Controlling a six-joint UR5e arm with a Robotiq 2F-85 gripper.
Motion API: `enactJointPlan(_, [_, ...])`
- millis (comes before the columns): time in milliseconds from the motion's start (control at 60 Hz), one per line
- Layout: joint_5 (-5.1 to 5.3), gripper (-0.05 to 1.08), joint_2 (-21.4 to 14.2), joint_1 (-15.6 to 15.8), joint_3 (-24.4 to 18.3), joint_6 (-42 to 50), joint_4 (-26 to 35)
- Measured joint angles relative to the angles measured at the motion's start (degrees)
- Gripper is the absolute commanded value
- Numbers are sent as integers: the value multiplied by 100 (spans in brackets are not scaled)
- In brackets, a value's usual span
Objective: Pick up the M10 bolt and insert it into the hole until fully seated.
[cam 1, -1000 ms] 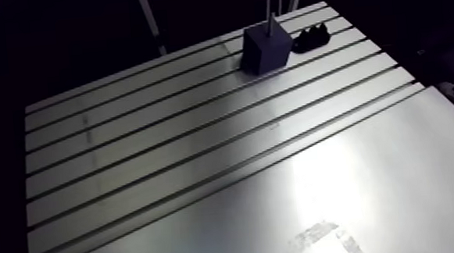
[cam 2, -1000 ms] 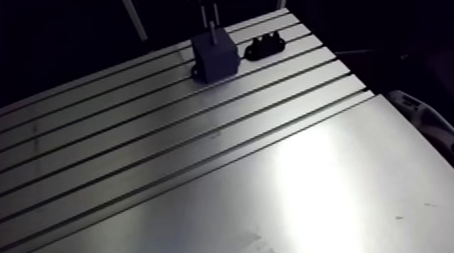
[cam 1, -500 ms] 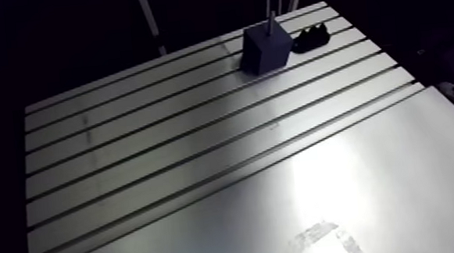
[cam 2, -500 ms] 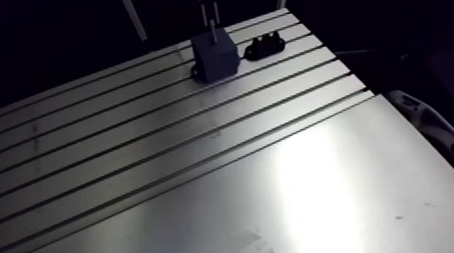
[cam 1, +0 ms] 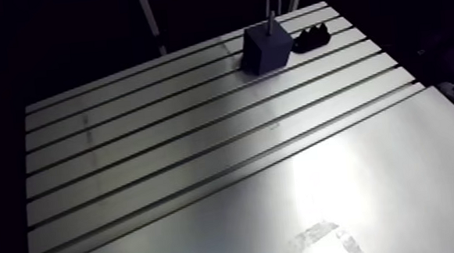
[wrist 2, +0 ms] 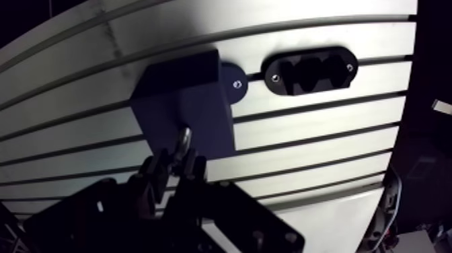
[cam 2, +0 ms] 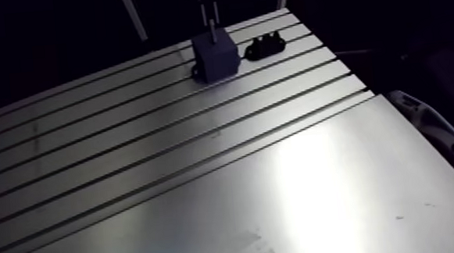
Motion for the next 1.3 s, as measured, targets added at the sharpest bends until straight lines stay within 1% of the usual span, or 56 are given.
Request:
enactJointPlan(1017, [27, 108, 0, -10, 116, 6, -132])
enactJointPlan(1183, [23, 103, 0, -13, 184, 13, -151])
enactJointPlan(1200, [22, 97, 0, -13, 192, 13, -157])
enactJointPlan(1217, [22, 97, 0, -14, 200, 13, -164])
enactJointPlan(1233, [20, 80, 0, -14, 209, 13, -175])
enactJointPlan(1250, [18, 80, 0, -14, 219, 13, -187])
enactJointPlan(1283, [15, 1, 0, -14, 232, 13, -211])
enactJointPlan(1300, [12, 1, 0, -14, 239, 12, -224])
